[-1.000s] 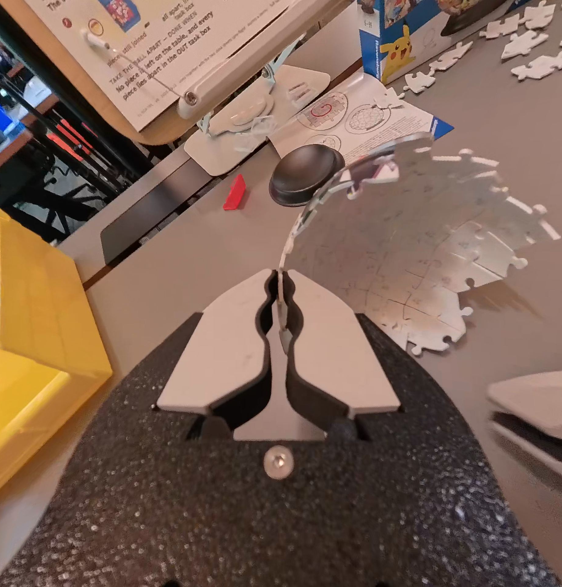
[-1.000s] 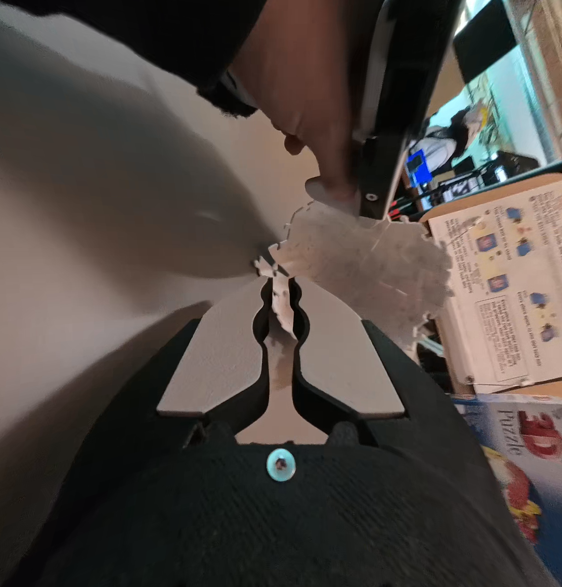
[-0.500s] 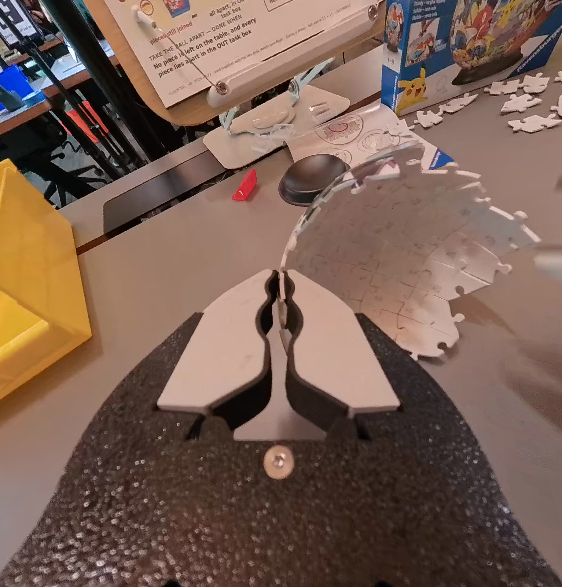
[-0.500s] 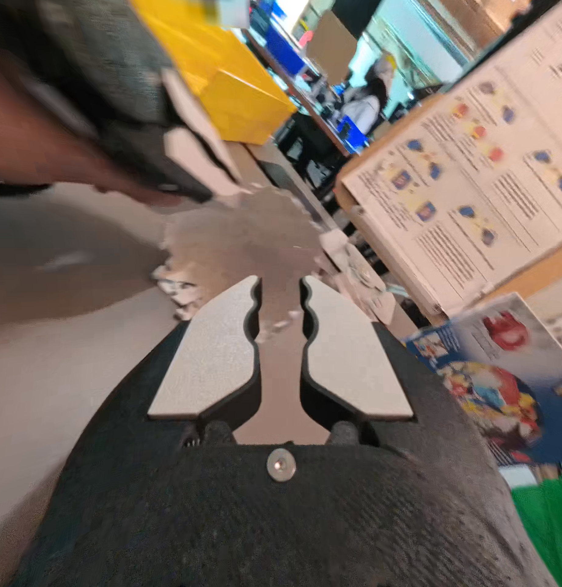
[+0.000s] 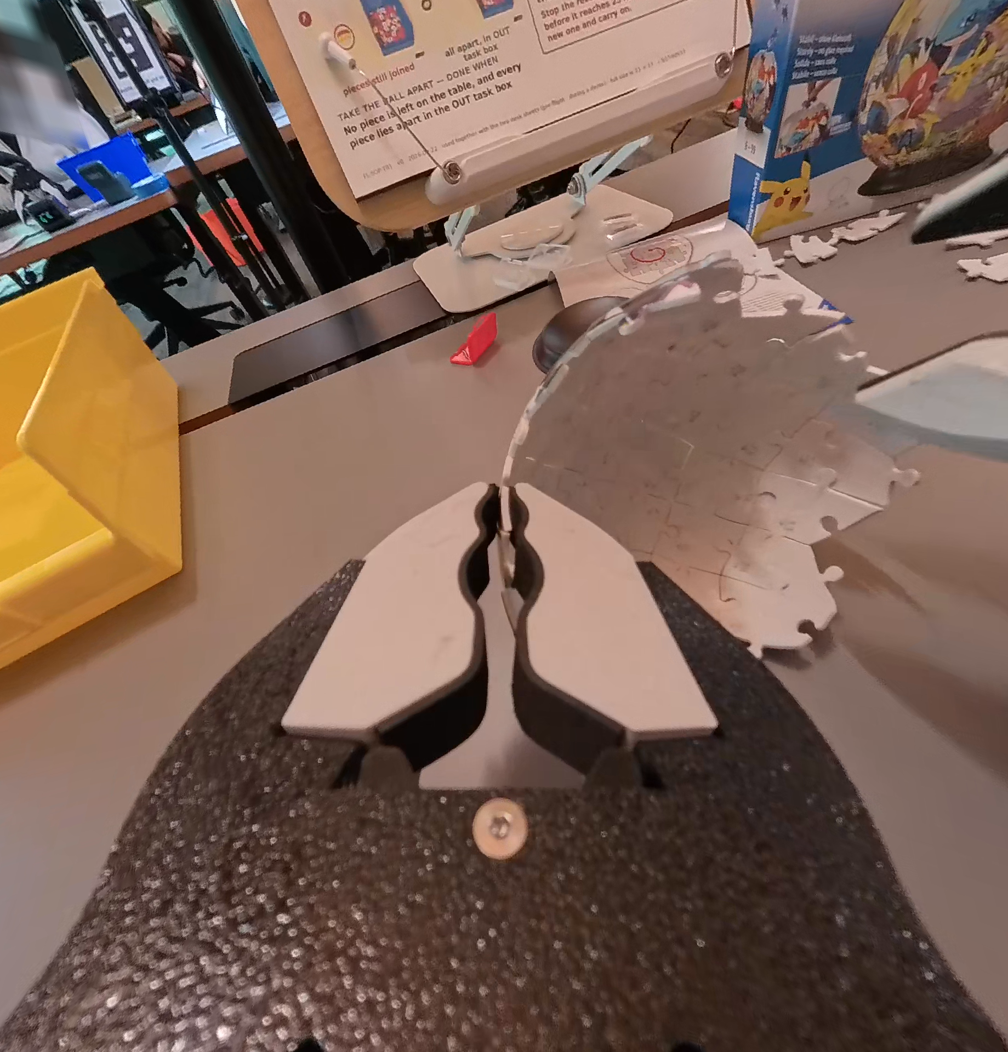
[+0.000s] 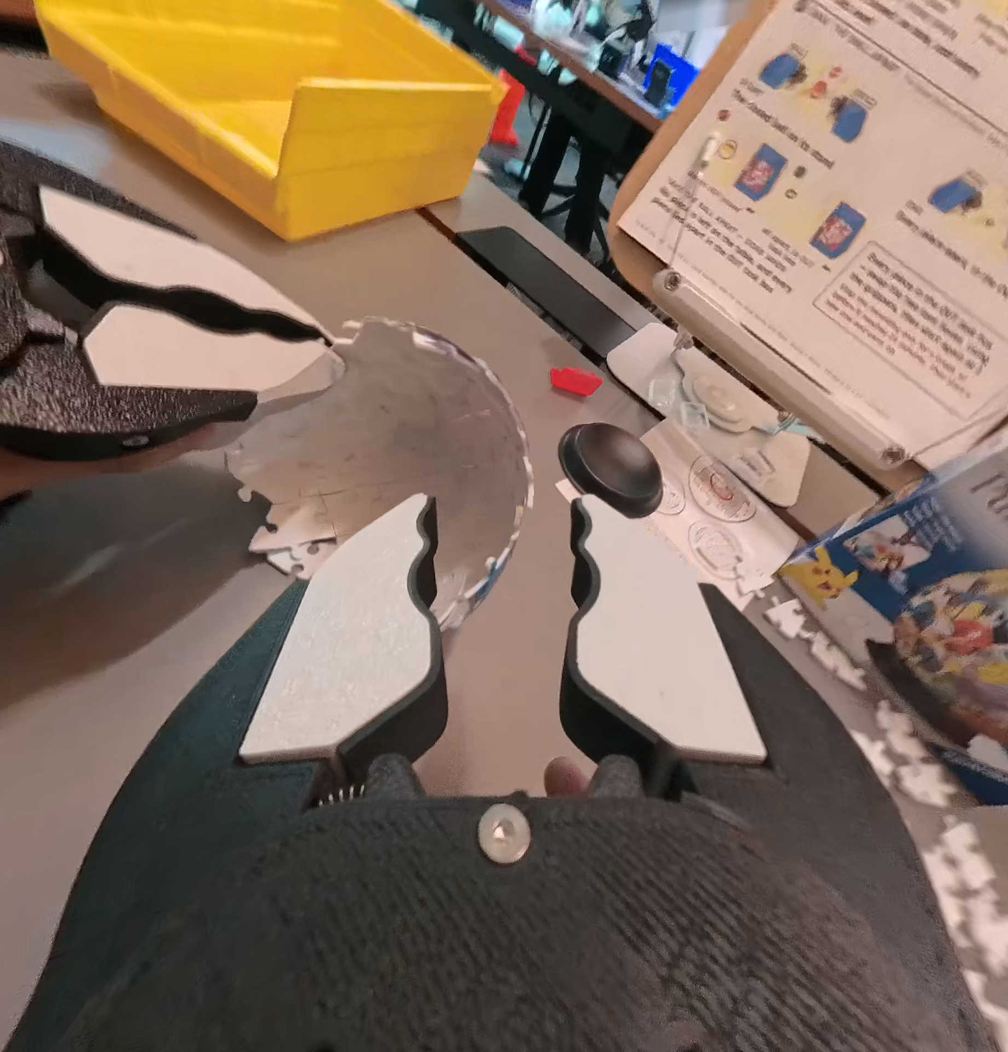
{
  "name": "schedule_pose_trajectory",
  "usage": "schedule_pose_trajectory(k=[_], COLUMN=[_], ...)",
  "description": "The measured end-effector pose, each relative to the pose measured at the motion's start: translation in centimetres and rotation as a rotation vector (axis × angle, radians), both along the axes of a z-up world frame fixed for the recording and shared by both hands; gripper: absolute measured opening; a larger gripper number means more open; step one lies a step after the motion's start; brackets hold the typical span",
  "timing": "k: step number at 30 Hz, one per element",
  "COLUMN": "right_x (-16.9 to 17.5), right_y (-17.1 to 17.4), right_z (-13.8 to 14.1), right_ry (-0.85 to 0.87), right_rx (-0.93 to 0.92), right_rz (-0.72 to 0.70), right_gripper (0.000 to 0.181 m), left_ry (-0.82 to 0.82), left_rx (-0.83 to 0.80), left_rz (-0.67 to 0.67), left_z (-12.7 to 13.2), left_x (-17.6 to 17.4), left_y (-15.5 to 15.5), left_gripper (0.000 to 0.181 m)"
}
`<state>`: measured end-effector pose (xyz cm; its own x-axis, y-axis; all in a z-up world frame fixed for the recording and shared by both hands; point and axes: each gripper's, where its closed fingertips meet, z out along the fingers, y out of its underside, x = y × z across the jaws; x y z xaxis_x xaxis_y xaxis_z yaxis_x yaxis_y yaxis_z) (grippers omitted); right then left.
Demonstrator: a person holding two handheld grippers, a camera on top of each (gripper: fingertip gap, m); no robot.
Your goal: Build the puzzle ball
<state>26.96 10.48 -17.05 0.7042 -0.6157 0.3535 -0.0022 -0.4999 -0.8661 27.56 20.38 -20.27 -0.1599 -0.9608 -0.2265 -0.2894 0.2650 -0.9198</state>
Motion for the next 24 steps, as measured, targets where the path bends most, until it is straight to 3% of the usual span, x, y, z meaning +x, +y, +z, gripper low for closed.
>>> schedule_pose_trajectory(k=[3, 7, 12, 18, 24], right_x=[-0.4, -0.4, 0.4, 1.6, 1.5], right_y=[-0.9, -1.1, 1.1, 3.3, 4.4], right_z=[-0.4, 0.3, 3.1, 1.8, 1.1], right_ry=[0.039, -0.026, -0.222, -0.469, -0.505], right_rx=[0.153, 0.201, 0.018, -0.333, -0.435], right_rz=[-0.043, -0.039, 0.126, 0.273, 0.356], right_gripper=[0.041, 0.037, 0.043, 0.04, 0.029], left_ry=[-0.02, -0.051, -0.078, -0.078, -0.083], left_rx=[0.004, 0.026, 0.048, 0.054, 0.061], left_rz=[0.004, 0.008, 0.006, 0.011, 0.012], left_z=[0.1, 0.3, 0.3, 0.1, 0.1], left_x=[-0.2, -0.4, -0.6, -0.6, -0.6], left_y=[-0.1, -0.2, -0.2, 0.0, 0.0], left_gripper=[0.002, 0.002, 0.002, 0.003, 0.002])
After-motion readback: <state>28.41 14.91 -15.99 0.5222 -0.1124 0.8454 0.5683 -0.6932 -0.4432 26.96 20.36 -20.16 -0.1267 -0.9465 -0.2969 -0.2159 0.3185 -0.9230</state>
